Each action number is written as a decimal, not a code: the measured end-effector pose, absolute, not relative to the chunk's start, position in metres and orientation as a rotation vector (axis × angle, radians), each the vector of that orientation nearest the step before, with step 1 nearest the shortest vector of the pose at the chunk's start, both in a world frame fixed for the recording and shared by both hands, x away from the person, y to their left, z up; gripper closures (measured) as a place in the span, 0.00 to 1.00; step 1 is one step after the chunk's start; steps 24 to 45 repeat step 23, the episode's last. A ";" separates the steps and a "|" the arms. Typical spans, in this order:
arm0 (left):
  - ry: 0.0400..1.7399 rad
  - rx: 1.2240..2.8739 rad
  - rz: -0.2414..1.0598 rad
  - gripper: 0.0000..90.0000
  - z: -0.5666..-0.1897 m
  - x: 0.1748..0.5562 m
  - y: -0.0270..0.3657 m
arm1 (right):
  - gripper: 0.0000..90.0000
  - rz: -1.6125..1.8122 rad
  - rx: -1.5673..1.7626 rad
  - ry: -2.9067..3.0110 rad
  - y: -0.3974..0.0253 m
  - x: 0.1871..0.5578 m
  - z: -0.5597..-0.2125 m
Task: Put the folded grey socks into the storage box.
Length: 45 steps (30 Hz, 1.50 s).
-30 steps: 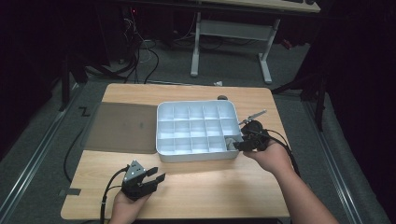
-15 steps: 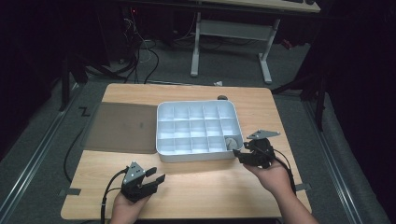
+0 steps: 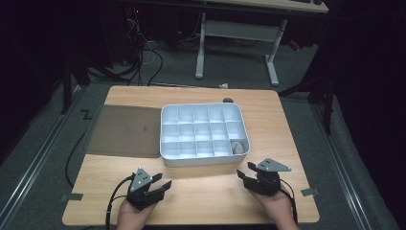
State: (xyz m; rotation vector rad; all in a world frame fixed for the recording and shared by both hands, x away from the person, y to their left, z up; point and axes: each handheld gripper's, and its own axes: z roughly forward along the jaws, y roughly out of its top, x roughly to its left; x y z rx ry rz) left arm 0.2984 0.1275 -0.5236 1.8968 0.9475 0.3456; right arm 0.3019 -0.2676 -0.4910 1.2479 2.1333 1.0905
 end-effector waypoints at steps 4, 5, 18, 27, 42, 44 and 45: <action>0.941 1.893 0.338 0.56 -0.522 0.299 0.125 | 0.51 1.135 1.234 2.075 -0.268 0.289 -0.505; 0.942 1.891 0.335 0.57 -0.522 0.298 0.125 | 0.52 1.138 1.233 2.050 -0.269 0.286 -0.508; 0.950 1.902 0.337 0.57 -0.523 0.298 0.122 | 0.52 1.161 1.266 1.977 -0.282 0.261 -0.526; 0.950 1.907 0.338 0.59 -0.524 0.297 0.123 | 0.54 1.151 1.253 1.957 -0.282 0.258 -0.526; 0.950 1.907 0.338 0.59 -0.524 0.297 0.123 | 0.54 1.151 1.253 1.957 -0.282 0.258 -0.526; 0.950 1.907 0.338 0.59 -0.524 0.297 0.123 | 0.54 1.151 1.253 1.957 -0.282 0.258 -0.526; 0.950 1.907 0.338 0.59 -0.524 0.297 0.123 | 0.54 1.151 1.253 1.957 -0.282 0.258 -0.526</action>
